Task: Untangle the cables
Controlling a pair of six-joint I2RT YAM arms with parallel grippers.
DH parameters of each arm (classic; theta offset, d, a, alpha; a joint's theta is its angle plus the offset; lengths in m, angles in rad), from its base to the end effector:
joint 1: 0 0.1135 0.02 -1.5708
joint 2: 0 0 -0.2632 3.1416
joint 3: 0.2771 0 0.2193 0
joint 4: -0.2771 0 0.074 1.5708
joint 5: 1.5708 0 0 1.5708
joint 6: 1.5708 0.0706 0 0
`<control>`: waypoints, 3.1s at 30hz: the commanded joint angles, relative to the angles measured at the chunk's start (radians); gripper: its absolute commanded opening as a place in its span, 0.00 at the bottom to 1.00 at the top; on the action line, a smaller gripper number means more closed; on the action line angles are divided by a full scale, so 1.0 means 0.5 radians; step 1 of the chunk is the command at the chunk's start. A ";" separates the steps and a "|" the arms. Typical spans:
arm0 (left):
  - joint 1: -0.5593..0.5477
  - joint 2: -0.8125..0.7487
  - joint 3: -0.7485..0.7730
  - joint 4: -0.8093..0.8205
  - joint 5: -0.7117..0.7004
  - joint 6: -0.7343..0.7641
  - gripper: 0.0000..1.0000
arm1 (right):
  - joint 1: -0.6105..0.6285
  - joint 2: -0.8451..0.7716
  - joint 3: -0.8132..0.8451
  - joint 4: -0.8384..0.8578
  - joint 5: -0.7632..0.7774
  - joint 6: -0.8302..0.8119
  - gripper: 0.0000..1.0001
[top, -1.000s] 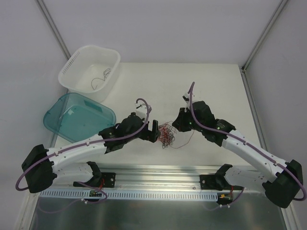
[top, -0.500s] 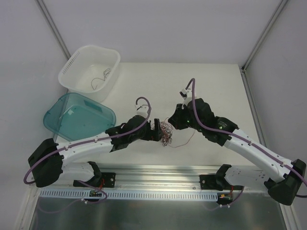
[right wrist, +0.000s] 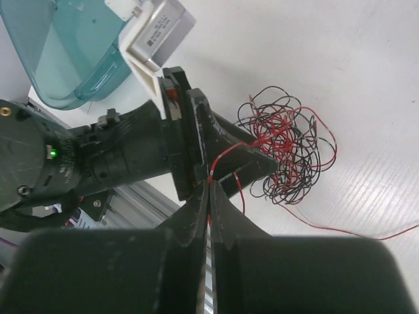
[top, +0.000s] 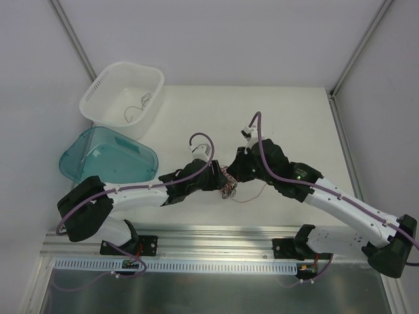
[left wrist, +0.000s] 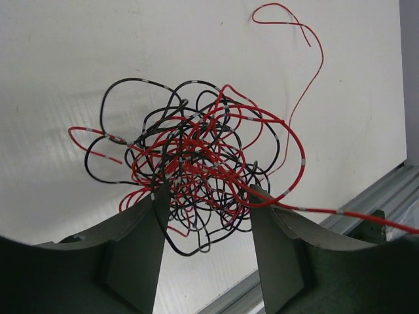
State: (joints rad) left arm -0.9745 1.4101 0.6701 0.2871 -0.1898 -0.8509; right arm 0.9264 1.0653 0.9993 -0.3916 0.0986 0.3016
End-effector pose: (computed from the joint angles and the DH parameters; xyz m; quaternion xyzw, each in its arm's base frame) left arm 0.1812 -0.2432 0.2127 0.0020 0.8455 -0.3685 0.3864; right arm 0.1476 0.1848 0.3260 -0.2359 0.8150 0.2698 0.4554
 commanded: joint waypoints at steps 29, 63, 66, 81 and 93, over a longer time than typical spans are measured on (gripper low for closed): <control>0.440 -0.574 -0.303 -0.377 -0.123 0.162 0.00 | -0.865 -0.581 0.432 -0.748 0.496 -0.625 0.01; 0.081 -0.568 0.176 -0.593 0.278 0.508 0.00 | -0.074 -0.014 -0.409 0.378 -0.145 0.167 0.59; 0.078 -0.620 0.151 -0.592 0.272 0.536 0.00 | -0.040 0.109 -0.437 0.495 -0.173 0.170 0.54; 0.074 -0.756 0.053 -0.485 0.343 0.634 0.00 | -0.015 0.367 -0.486 0.774 -0.323 0.124 0.26; 0.074 -1.019 -0.208 -0.491 -0.114 0.563 0.19 | -0.018 -0.066 0.112 -0.234 0.318 -0.272 0.01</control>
State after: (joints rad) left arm -0.9302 0.9527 0.5797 0.0135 -0.1688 -0.5690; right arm 0.9199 1.1004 0.9489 -0.3466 0.1165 0.2310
